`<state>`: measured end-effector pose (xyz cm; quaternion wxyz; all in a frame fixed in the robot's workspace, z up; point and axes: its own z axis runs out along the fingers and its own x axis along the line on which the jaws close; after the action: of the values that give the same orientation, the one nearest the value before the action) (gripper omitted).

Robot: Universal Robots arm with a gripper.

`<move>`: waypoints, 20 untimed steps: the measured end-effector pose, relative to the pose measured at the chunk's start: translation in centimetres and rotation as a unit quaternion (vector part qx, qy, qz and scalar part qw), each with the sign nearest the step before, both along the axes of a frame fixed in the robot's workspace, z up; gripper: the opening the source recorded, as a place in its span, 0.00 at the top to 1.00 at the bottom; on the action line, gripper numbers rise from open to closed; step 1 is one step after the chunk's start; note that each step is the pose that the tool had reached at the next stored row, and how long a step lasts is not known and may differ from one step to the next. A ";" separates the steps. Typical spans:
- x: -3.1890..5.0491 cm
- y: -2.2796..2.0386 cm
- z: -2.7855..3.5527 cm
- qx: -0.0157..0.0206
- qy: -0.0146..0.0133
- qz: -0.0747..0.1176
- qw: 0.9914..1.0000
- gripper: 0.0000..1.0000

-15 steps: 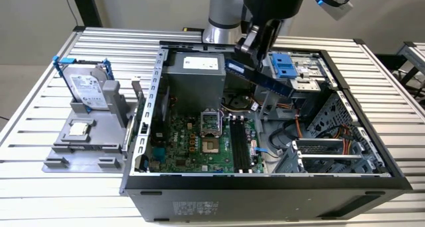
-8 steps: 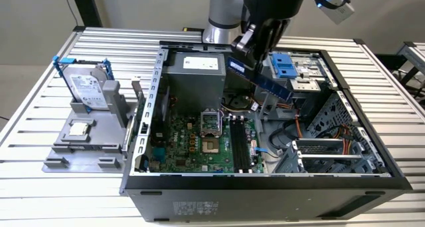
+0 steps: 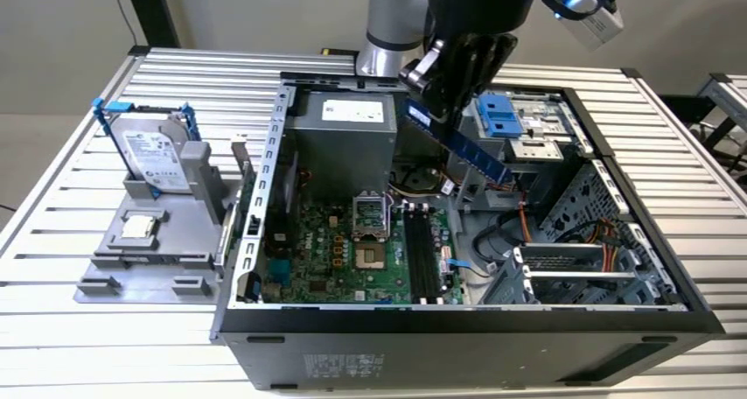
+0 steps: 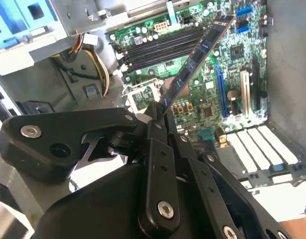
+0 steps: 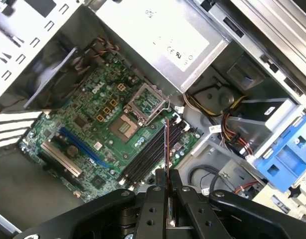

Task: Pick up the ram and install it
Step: 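Insert the ram into the slot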

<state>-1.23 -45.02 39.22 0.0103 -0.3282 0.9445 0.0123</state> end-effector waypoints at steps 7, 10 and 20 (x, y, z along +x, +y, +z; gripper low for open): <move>0.00 0.00 -0.01 0.000 0.000 -0.062 0.998 1.00; 0.00 0.00 -0.01 0.000 0.000 -0.088 0.996 1.00; 0.00 0.00 -0.04 0.000 0.000 -0.174 0.985 1.00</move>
<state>-1.23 -45.02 39.18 0.0122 -0.1585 0.9872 0.0103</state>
